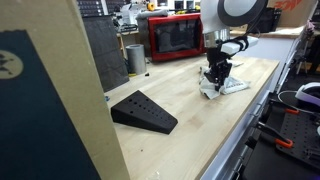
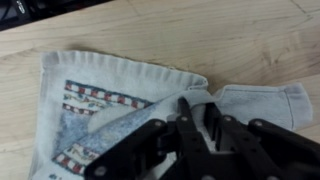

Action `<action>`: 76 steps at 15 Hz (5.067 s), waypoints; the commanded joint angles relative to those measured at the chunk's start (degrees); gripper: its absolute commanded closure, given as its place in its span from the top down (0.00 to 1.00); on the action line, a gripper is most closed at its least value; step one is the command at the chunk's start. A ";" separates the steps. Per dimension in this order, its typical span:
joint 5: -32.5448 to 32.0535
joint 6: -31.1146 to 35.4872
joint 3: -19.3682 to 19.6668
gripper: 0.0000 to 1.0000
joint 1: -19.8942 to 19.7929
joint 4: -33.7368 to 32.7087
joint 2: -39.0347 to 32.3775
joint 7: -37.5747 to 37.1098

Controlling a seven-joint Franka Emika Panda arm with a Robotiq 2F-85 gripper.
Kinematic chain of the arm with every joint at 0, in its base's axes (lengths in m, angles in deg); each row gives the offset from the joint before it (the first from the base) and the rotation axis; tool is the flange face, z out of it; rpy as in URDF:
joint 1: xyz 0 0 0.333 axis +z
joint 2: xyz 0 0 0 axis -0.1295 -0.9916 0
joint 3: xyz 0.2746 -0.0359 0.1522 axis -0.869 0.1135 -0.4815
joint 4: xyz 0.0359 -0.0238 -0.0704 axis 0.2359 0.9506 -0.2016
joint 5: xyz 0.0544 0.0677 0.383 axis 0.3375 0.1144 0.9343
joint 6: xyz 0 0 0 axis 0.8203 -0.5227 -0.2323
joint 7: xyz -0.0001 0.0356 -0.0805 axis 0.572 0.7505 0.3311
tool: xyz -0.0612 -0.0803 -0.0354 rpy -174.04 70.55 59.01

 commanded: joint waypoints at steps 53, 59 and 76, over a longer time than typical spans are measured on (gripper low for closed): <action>-3.76 -26.31 6.86 1.00 -4.55 -18.53 -8.92 -1.83; -6.90 -25.96 8.25 0.49 -4.49 -18.25 -10.52 -4.06; 4.27 -36.52 5.93 0.02 -2.77 -33.48 -11.60 -5.42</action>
